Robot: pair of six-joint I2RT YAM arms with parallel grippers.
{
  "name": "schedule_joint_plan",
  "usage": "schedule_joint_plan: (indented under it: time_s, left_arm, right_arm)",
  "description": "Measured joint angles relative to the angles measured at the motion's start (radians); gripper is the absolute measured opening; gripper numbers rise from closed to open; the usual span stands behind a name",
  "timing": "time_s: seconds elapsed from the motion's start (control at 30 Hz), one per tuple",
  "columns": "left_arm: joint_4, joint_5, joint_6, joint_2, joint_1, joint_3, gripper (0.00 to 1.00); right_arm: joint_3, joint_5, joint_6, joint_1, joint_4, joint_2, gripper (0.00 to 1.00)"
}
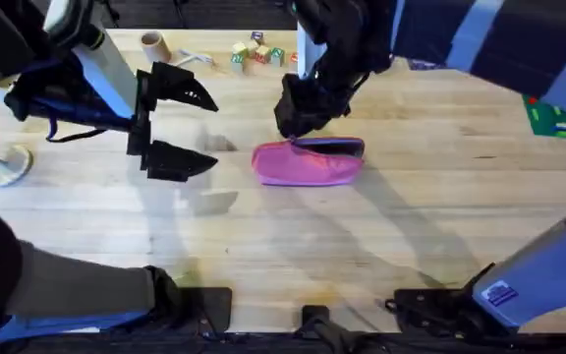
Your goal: Unzip the bag, pick up the pens from the table one at a time and place them inside, then zip the bag closed.
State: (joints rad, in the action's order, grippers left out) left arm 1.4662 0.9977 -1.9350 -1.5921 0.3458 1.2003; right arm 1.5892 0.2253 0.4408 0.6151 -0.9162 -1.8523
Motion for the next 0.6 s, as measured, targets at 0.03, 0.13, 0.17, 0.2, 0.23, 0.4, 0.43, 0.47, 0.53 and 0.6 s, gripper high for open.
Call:
schedule_joint_plan:
  time_s: [0.03, 0.13, 0.17, 0.2, 0.23, 0.4, 0.43, 0.47, 0.53, 0.6]
  left_arm:
    - [0.000, 0.000, 0.000, 0.000, 0.000, 0.000, 0.995]
    - [0.000, 0.000, 0.000, 0.000, 0.000, 0.000, 0.995]
    - [0.000, 0.000, 0.000, 0.000, 0.000, 0.000, 0.995]
    - [0.000, 0.000, 0.000, 0.000, 0.000, 0.000, 0.995]
    - [0.000, 0.000, 0.000, 0.000, 0.000, 0.000, 0.995]
    - [0.000, 0.000, 0.000, 0.000, -0.004, 0.000, 0.993]
    - [0.000, 0.000, 0.000, 0.000, -0.007, 0.000, 0.993]
    - [0.000, 0.000, 0.000, 0.000, -0.011, 0.000, 0.993]
    - [-0.002, 0.000, 0.000, 0.000, -0.024, 0.000, 0.993]
    - [-0.005, 0.001, 0.000, -0.006, -0.041, 0.000, 0.994]
  right_arm:
    - [0.009, 0.000, 0.000, 0.000, -0.001, 0.000, 0.031]
    - [0.027, 0.000, -0.003, 0.000, -0.006, 0.000, 0.031]
    - [0.029, 0.000, -0.003, 0.000, -0.007, 0.000, 0.031]
    - [0.031, 0.000, -0.003, 0.000, -0.009, 0.000, 0.031]
    - [0.031, 0.000, -0.003, 0.000, -0.013, 0.000, 0.031]
    - [0.031, 0.000, -0.003, 0.000, -0.014, 0.004, 0.031]
    - [0.031, 0.000, -0.003, 0.000, -0.014, 0.004, 0.032]
    - [0.031, 0.000, -0.003, 0.000, -0.014, 0.005, 0.032]
    - [0.031, 0.000, -0.004, 0.000, -0.014, 0.006, 0.032]
    - [0.031, 0.000, -0.004, 0.000, -0.014, 0.006, 0.032]
